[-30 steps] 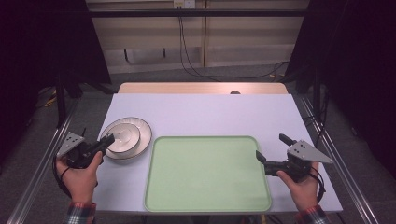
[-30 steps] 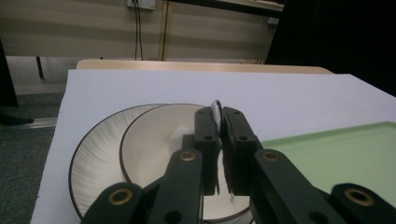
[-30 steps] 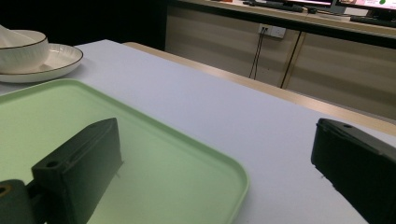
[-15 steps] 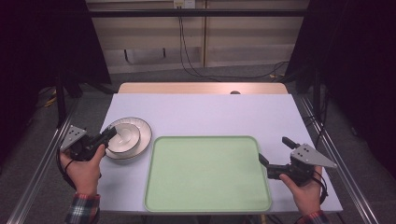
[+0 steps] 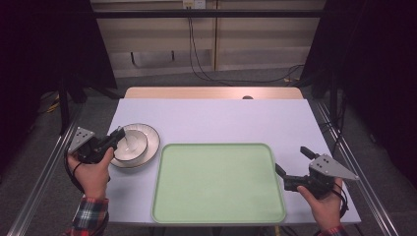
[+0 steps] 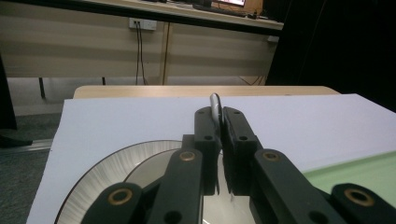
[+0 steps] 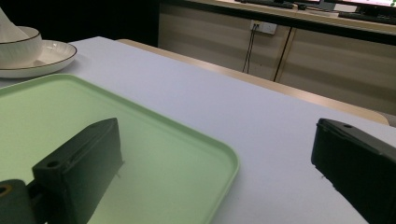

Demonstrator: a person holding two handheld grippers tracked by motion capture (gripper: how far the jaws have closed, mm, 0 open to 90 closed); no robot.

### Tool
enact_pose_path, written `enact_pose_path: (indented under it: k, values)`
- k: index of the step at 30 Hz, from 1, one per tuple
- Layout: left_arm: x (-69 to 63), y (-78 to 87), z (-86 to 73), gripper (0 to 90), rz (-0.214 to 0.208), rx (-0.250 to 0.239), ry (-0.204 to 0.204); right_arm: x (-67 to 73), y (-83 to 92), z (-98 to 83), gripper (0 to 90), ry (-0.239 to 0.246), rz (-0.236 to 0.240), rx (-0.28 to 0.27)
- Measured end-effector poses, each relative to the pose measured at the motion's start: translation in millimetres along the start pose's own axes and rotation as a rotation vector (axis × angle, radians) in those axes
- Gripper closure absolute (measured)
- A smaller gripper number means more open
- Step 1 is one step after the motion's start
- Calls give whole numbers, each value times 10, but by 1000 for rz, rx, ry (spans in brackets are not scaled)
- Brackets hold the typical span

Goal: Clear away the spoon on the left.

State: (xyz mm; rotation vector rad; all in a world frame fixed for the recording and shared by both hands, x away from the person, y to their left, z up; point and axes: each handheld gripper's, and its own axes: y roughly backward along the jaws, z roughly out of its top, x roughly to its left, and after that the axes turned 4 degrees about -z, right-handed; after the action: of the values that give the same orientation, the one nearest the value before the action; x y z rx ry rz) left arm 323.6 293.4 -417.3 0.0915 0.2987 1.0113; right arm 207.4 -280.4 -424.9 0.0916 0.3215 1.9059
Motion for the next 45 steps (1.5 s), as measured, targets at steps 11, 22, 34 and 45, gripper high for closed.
enact_pose_path:
  k: [11,22,34,45]
  values:
    - [71,-59,14,855,-3,-13,14,-3,6,-18,15,0,9,7]
    - [136,-125,6,855,-6,-33,41,-24,0,-32,15,-6,1,8]
    - [142,-138,22,856,-18,-29,66,-17,-40,-33,14,-7,12,10]
    - [53,-47,192,856,-81,-37,80,4,-69,-26,14,-9,26,14]
